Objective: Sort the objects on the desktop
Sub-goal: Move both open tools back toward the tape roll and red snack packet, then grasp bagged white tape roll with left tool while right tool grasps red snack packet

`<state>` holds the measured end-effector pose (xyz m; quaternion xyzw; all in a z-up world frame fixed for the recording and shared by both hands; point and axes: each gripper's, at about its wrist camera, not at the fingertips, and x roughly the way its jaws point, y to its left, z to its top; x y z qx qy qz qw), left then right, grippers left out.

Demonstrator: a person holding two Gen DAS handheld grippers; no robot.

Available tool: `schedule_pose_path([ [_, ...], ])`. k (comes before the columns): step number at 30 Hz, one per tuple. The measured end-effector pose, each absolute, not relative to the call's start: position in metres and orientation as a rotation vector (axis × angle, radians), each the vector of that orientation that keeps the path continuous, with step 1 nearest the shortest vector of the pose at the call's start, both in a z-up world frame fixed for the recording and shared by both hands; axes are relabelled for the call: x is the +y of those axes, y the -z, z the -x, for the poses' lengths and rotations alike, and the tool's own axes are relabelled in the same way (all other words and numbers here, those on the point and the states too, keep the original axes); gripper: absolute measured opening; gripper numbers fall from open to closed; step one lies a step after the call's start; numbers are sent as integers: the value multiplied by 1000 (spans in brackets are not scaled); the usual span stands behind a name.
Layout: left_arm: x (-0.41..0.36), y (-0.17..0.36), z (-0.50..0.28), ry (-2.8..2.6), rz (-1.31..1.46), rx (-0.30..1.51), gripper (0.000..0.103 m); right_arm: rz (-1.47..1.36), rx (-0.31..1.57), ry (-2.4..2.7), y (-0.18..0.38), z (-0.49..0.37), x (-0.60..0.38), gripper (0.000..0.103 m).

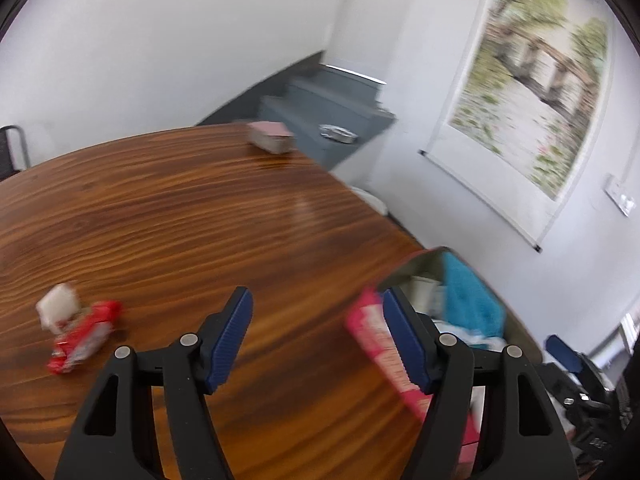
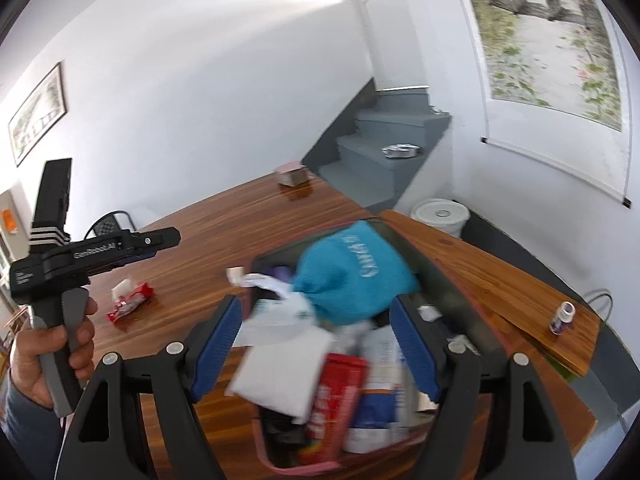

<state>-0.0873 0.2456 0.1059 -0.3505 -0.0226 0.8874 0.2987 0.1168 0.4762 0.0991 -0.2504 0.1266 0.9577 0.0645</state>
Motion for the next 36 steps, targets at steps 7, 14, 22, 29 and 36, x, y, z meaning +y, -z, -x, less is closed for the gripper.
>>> schedule_pose_path([
  [7, 168, -88, 121, -2545, 1004, -75, 71, 793, 320, -2988, -102, -103, 430, 81],
  [14, 105, -65, 152, -2639, 1092, -108, 71, 875, 276, -3051, -94, -81, 389, 81],
  [22, 87, -45, 178, -2633, 1123, -44, 71, 985, 239, -3086, -78, -59, 356, 81],
  [29, 82, -24, 194, -2600, 1178, -48, 71, 1060, 223, -3084, -64, -45, 340, 81],
  [36, 82, -14, 191, -2567, 1173, -62, 52, 1132, 179, -3093, -56, -27, 323, 81],
])
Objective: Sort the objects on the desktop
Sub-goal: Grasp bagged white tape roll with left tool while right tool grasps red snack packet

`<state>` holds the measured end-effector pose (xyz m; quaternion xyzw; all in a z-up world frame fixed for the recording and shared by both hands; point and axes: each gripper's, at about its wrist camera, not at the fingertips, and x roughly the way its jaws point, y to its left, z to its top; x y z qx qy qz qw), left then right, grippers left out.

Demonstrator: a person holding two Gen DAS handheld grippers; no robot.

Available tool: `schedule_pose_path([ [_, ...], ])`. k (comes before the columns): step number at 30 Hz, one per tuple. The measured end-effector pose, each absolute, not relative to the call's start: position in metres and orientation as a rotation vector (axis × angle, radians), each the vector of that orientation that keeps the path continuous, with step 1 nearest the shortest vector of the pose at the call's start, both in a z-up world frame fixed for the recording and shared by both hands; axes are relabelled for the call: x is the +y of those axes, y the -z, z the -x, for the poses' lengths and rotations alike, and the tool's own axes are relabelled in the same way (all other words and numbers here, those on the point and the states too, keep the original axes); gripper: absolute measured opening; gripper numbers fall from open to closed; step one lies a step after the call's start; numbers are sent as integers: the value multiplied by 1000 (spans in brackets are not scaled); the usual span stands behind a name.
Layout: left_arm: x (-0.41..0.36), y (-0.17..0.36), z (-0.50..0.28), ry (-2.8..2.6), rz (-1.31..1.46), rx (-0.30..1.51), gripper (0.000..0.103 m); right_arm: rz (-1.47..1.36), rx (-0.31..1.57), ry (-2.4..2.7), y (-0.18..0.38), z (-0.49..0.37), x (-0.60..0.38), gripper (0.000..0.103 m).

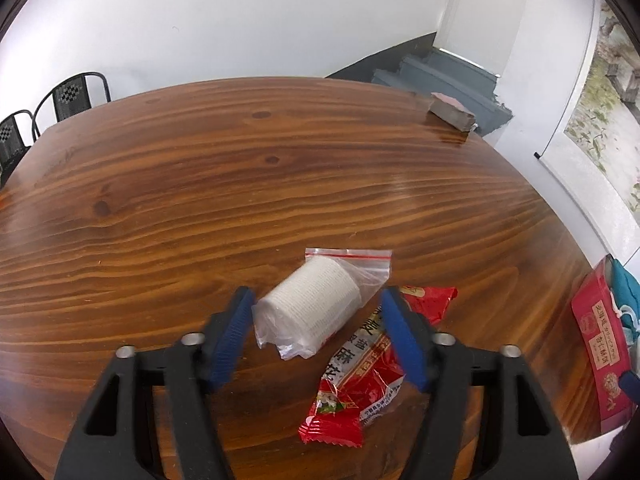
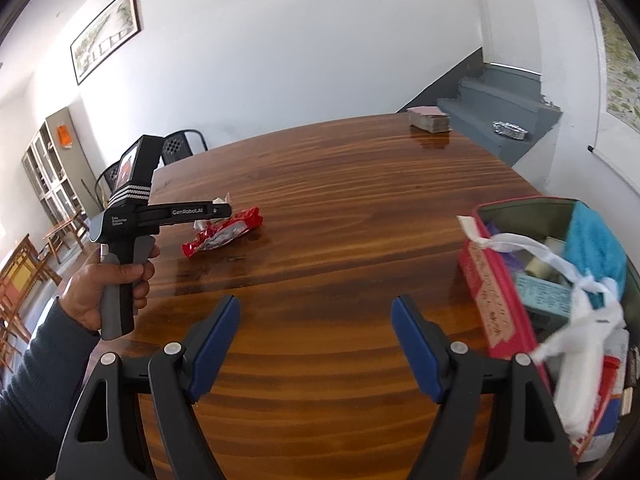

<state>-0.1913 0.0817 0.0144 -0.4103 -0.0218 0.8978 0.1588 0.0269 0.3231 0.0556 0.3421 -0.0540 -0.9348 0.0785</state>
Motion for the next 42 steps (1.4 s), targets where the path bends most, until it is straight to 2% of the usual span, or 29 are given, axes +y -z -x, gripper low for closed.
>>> schedule_pose_path([
  [2, 81, -17, 188, -2562, 1167, -63, 45, -1039, -148, 2780, -54, -18, 317, 81],
  [12, 67, -50, 173, -2582, 1064, -141, 45, -1149, -123, 2633, -41, 41, 269, 81],
  [26, 22, -81, 172, -2712, 1021, -237, 45, -1274, -279, 2562, -13, 131, 208, 81],
  [31, 13, -84, 173, -2718, 1019, -282, 45, -1319, -208, 2615, -5, 153, 186, 81],
  [35, 9, -85, 173, -2716, 1020, -307, 45, -1341, -7, 2659, -1, 159, 167, 81],
  [37, 9, -85, 174, -2715, 1022, -313, 45, -1333, 71, 2666, 0, 155, 163, 75],
  [38, 9, -85, 172, -2715, 1023, -313, 45, -1330, 119, 2676, 0, 152, 161, 66],
  [39, 10, -85, 172, -2715, 1023, -313, 45, -1321, 158, 2689, 1, 148, 161, 60],
  [40, 11, -85, 172, -2714, 1023, -313, 45, -1320, 151, 2680, 0, 145, 163, 49],
  [42, 14, -85, 172, -2709, 1023, -304, 45, -1329, 129, 2669, -2, 142, 172, 43],
])
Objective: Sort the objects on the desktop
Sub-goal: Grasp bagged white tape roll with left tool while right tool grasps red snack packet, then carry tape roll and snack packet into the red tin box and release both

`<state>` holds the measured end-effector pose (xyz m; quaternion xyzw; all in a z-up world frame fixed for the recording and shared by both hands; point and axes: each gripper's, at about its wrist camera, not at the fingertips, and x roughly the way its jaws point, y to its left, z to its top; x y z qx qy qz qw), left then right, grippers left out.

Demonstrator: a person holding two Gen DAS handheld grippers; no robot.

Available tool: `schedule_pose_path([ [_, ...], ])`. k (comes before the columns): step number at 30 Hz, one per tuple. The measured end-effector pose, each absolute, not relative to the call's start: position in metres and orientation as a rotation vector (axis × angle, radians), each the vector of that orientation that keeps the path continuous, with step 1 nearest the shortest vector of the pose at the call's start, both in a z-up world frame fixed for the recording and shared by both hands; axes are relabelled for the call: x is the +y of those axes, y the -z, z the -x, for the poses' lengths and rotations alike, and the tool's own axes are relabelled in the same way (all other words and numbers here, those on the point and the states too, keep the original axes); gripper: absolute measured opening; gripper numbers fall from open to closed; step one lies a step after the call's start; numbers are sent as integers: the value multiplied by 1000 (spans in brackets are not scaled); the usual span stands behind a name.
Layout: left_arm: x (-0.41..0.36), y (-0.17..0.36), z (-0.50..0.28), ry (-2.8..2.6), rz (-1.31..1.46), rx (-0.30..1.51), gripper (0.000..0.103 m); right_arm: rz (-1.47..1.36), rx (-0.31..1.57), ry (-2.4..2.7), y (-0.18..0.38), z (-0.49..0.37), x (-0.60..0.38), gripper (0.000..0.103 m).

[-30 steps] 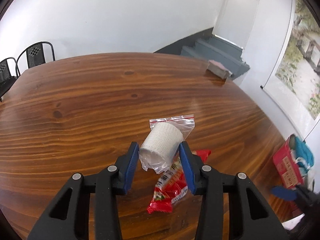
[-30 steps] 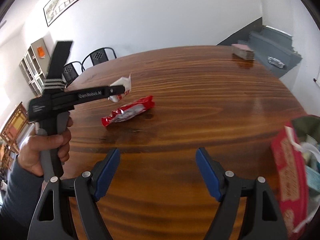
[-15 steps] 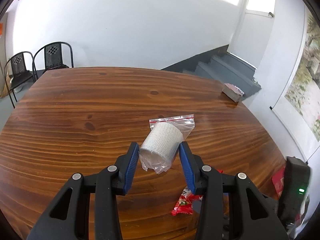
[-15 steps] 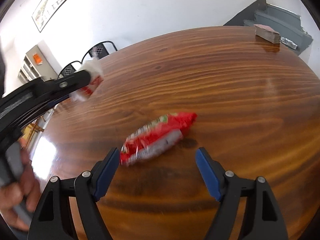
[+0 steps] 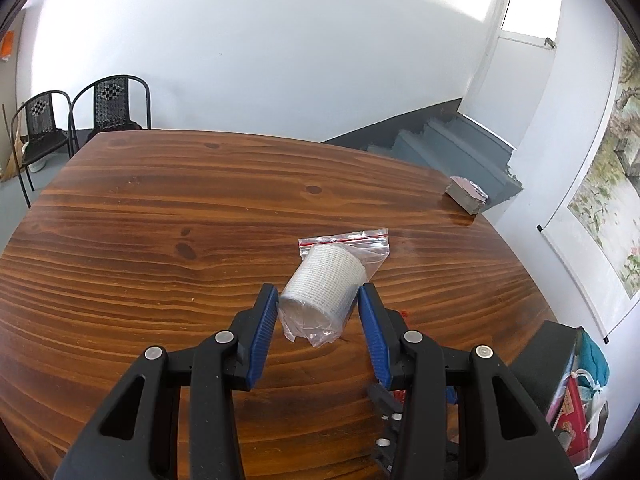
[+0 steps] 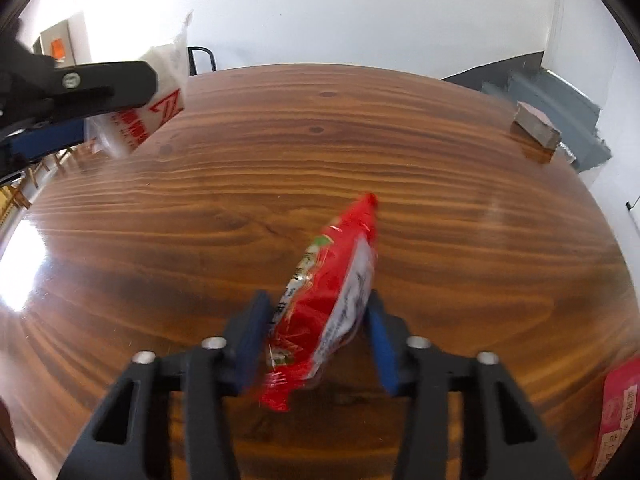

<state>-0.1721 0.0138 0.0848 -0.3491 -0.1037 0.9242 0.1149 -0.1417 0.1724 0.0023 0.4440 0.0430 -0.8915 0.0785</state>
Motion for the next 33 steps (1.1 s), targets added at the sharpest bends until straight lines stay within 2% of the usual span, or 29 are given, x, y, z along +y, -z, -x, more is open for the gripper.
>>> schedule_pose_path([
  [2, 17, -85, 171, -2704, 1021, -295, 45, -1326, 90, 2654, -4, 135, 183, 37],
  [9, 35, -87, 166, -2673, 1009, -242, 45, -1235, -64, 2655, -24, 95, 219, 33],
  [11, 41, -88, 164, -2661, 1004, -227, 45, -1198, -92, 2674, -36, 80, 229, 29],
  [24, 79, -96, 139, -2603, 960, -118, 45, -1010, -262, 2819, -81, 4, 299, 28],
  [33, 110, -105, 114, -2541, 910, -55, 45, -819, -389, 3099, -120, -67, 378, 28],
])
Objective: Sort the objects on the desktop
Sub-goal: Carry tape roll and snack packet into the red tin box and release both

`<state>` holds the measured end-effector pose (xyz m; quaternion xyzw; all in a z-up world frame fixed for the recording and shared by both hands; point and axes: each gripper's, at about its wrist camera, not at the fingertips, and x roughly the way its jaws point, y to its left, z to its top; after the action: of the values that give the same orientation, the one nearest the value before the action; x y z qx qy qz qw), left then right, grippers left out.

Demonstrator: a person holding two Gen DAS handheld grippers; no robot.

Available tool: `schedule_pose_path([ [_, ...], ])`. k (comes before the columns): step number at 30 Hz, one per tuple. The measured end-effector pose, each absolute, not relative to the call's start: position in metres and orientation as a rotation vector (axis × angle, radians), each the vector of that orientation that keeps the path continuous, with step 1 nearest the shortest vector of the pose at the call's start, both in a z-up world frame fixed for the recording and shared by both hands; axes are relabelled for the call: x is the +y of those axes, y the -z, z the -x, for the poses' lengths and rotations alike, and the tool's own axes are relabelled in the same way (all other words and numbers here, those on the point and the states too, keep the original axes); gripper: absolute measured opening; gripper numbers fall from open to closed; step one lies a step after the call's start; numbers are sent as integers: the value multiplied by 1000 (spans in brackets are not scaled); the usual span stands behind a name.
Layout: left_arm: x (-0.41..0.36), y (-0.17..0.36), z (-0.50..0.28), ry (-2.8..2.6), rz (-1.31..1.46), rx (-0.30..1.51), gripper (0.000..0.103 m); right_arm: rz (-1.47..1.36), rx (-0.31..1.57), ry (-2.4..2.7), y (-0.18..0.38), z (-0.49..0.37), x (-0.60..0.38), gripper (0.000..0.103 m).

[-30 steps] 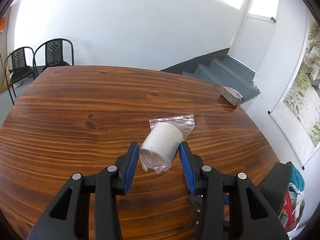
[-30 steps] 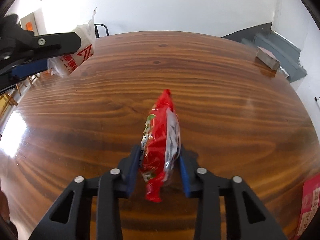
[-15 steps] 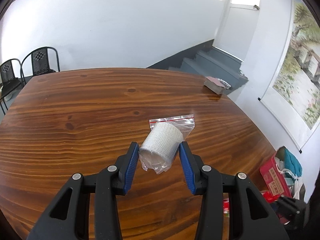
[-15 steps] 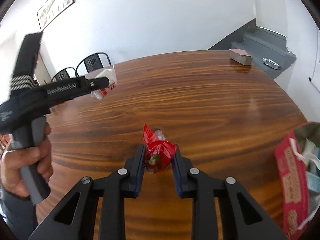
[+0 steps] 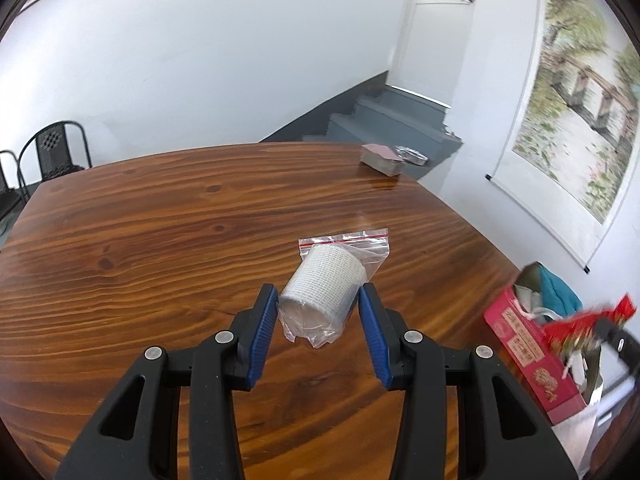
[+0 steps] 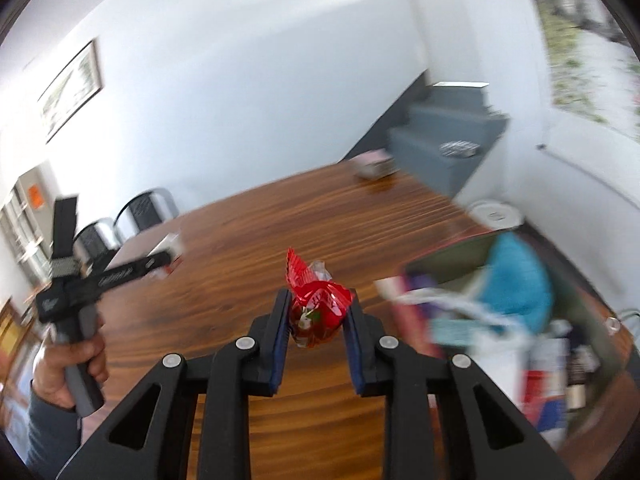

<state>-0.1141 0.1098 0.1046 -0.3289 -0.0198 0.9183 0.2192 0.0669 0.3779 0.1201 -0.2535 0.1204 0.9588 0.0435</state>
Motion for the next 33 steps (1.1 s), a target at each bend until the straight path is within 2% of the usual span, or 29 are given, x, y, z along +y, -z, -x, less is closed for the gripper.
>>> schedule_pose_path([
  [10, 153, -108, 83, -2446, 887, -11, 45, 674, 499, -2719, -109, -103, 465, 28],
  [33, 348, -104, 47, -2147, 883, 159, 45, 758, 663, -2857, -75, -133, 515, 29],
])
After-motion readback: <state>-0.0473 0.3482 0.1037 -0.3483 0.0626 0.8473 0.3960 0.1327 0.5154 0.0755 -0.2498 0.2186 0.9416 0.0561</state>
